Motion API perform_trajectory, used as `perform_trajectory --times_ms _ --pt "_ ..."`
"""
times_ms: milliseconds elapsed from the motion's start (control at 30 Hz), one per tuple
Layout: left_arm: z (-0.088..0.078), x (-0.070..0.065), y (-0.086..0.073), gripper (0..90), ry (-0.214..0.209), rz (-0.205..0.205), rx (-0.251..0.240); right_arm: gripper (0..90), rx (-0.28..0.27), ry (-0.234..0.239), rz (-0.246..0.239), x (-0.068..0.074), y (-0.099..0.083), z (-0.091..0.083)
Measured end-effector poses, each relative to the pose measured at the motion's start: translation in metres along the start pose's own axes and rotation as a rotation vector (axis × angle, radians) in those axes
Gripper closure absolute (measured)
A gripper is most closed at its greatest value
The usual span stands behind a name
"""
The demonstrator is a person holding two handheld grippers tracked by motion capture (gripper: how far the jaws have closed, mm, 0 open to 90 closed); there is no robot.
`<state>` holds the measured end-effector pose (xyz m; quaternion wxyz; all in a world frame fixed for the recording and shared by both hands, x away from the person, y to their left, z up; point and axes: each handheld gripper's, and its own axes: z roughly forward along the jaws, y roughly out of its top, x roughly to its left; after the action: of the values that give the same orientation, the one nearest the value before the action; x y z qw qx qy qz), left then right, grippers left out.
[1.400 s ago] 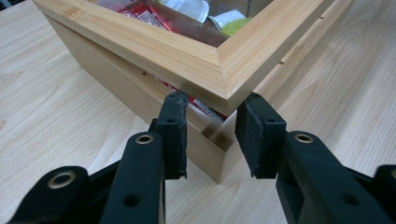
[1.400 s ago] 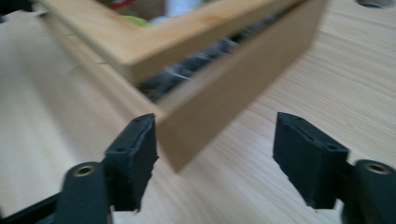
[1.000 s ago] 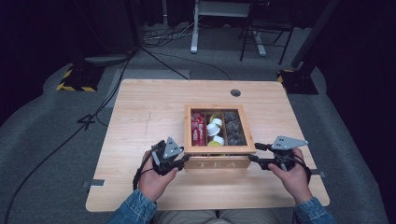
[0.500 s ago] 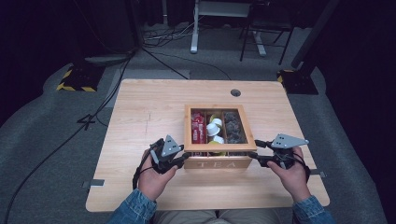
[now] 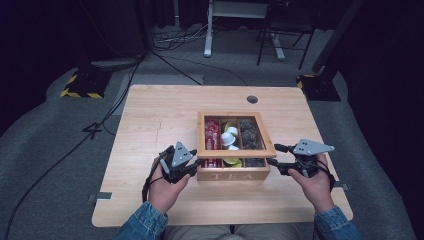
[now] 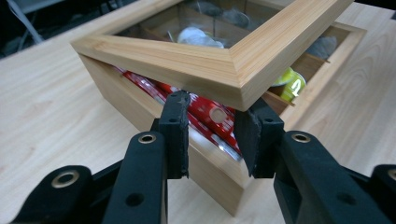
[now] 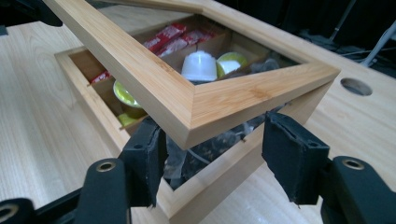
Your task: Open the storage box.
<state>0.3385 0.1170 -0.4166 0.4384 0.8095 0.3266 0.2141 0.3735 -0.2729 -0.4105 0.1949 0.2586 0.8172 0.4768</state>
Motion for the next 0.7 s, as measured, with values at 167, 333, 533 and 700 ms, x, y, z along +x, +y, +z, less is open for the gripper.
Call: perform_trajectory --times_ms 167,333,533,700 --pt "-0.001 0.005 0.003 62.1 0.025 -0.007 -0.009 40.2 -0.011 -0.009 -0.024 -0.003 0.010 -0.003" --pt "-0.006 0.008 -0.003 59.7 0.038 -0.024 0.001 40.2 -0.025 -0.010 -0.037 -0.006 0.018 -0.005" --pt "-0.013 0.013 -0.012 57.6 0.063 -0.047 0.015 40.1 -0.044 -0.011 -0.061 -0.012 0.030 -0.007" --pt "-0.020 0.020 -0.022 55.8 0.082 -0.070 0.036 40.0 -0.064 -0.019 -0.084 -0.019 0.043 -0.009"
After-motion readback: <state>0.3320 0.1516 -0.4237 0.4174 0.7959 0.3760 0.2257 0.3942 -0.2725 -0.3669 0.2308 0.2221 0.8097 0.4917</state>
